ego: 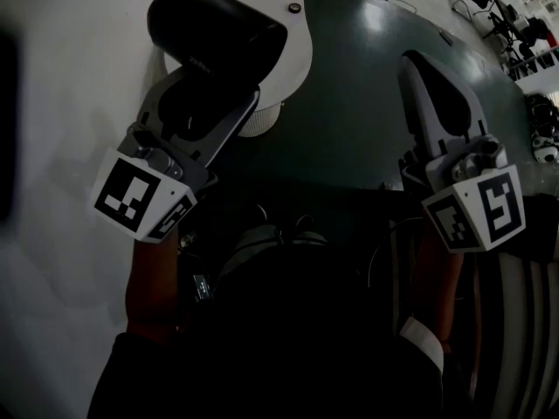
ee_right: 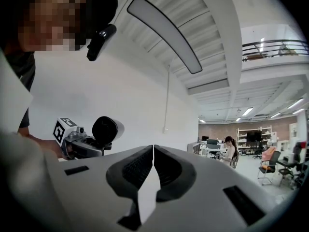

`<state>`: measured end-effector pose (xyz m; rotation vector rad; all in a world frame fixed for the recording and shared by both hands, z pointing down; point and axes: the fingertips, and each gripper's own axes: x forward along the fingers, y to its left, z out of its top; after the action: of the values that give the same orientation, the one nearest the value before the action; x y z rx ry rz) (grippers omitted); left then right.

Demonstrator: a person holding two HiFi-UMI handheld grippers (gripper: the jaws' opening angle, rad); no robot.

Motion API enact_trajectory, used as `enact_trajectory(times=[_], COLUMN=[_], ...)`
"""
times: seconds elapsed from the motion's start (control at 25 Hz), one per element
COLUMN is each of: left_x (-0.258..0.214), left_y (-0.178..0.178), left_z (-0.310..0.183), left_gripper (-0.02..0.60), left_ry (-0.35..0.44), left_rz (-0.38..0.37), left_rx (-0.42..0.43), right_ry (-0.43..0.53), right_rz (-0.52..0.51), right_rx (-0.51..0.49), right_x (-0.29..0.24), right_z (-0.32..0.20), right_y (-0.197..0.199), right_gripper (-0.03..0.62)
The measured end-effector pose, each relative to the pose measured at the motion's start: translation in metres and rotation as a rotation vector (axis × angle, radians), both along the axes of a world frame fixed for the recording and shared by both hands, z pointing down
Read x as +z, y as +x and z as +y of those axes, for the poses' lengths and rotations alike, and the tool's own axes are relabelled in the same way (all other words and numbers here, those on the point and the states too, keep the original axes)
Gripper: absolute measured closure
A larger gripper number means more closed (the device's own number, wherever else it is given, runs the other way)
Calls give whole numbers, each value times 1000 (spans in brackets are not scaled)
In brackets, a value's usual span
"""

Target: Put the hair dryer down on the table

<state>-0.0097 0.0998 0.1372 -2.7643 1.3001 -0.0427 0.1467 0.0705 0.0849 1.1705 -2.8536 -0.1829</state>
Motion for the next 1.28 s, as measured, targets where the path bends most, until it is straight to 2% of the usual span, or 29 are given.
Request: enact_trajectory(times=[0.12,0.32,0.44,0.64,0.84,1.08,1.28], left_x=[-7,-13,-8,-9,19,4,28], left_y=[-13,-57,-65,-51,-54,-29,-11], left_z=[-5,-20,-27,-35,-76,-84,-136], left_gripper=[370,370,370,370,370,370,370], left_ry=[5,9,2,-19,-28,-44,-70], left_rz=[-4,9,17,16,19,20,21], left_rx=[19,62,76,77,69,3,-33], right_ry=[11,17,12,-7,-10,-20,-50], right_rz=[-3,7,19,26,25,24,24], right_rx=[21,69,83,86,71,16,-27], right_x=[-6,-15,-11,-14,11,2,21], right_z=[3,-6,-9,-19,-65,-85,-142], right_y=[-11,-51,-59,-45,-51,-25,-15], right_gripper=[585,585,585,585,585,585,585])
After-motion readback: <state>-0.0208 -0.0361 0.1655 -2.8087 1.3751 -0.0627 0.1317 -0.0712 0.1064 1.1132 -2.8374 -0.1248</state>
